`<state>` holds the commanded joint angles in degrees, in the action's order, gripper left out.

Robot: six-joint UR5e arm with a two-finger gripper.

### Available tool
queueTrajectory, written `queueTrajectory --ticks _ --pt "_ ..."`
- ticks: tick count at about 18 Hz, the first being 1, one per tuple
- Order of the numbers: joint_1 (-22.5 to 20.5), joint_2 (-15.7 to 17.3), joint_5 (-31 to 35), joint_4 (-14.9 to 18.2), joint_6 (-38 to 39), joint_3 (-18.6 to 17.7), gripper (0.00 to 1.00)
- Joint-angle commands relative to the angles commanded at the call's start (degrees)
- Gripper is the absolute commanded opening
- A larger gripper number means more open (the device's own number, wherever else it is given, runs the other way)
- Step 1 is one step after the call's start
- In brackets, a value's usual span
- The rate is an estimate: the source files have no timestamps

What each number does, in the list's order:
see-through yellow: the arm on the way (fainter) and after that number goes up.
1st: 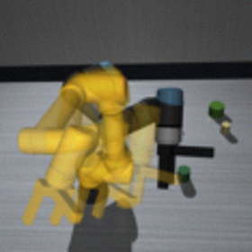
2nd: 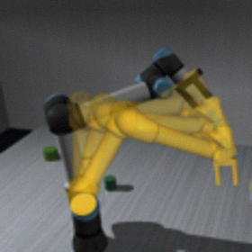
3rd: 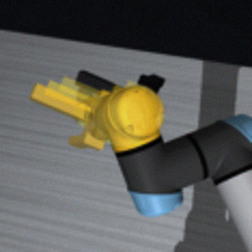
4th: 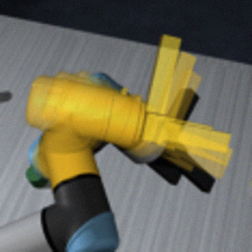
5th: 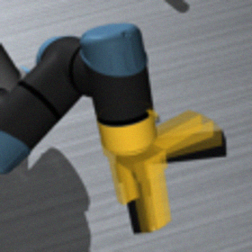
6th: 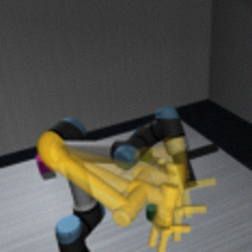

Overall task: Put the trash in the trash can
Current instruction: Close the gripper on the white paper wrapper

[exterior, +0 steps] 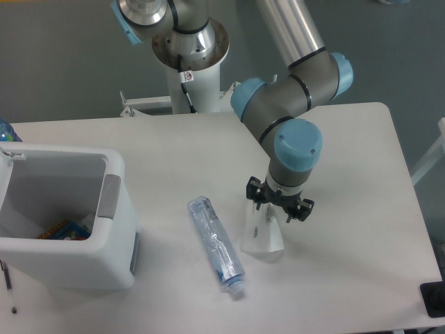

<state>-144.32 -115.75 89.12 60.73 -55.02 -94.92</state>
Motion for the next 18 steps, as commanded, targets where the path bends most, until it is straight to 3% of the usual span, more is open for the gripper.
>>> queueTrajectory --ticks 3,7,18 --pt "0.0 0.1 0.0 0.0 0.4 0.0 0.35" --pt "0.0 0.0 0.0 0.0 1.2 0.1 0.25" --pt "-0.5 0.5 -1.1 0.0 1.1 0.4 0.24"
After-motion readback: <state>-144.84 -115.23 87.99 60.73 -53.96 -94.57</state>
